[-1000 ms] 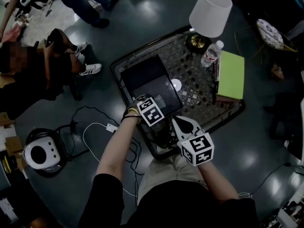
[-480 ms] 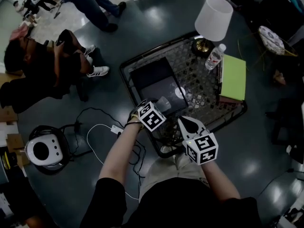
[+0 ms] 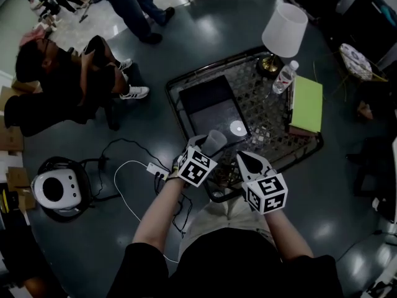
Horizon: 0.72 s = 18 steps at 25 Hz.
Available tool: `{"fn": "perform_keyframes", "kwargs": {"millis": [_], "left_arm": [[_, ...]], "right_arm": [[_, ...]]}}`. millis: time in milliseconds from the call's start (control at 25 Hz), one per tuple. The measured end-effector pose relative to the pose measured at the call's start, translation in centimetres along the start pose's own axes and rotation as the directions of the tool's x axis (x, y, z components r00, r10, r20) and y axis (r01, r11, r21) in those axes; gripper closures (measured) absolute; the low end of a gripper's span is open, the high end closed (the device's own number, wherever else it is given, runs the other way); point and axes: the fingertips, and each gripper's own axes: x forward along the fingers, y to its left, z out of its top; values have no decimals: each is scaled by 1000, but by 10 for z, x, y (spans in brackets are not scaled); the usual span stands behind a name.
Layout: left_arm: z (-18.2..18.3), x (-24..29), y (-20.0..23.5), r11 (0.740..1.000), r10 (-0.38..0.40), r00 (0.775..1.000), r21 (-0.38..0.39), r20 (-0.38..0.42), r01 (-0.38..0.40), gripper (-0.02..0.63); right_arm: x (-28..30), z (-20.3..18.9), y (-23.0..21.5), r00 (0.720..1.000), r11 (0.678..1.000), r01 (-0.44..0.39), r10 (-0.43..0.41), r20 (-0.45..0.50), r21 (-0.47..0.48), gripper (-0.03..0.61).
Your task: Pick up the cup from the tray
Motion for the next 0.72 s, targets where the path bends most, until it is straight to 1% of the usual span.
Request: {"fn": "perform_keyframes", "kwargs": {"millis": [160, 320, 400, 480, 600, 720], "left_arm": [[9, -31, -11, 997, 26, 994, -79, 106, -18, 330], [11, -58, -28, 991, 43, 982, -133, 185, -19, 330], [12, -71, -35, 987, 62, 972, -161, 226, -26, 330], [13, -83, -41, 977, 80, 960, -214, 267, -22, 330], [8, -102, -51, 951, 92, 947, -310, 308, 8, 330], [5, -119, -61, 929, 110, 932, -368, 346, 27, 330]], "right_arm": [[-4, -2, 8, 1000, 1000, 2, -2, 2, -12, 568], [-9, -2, 18, 1000, 1000, -1, 1, 16, -22, 568], [-12, -2, 24, 1000, 1000, -5, 5, 24, -31, 568], [-16, -1, 29, 999, 999, -9, 11, 33, -37, 568], [-20, -2, 39, 999, 999, -18, 20, 40, -40, 568], [-24, -4, 48, 999, 999, -26, 28, 46, -45, 568]]}}
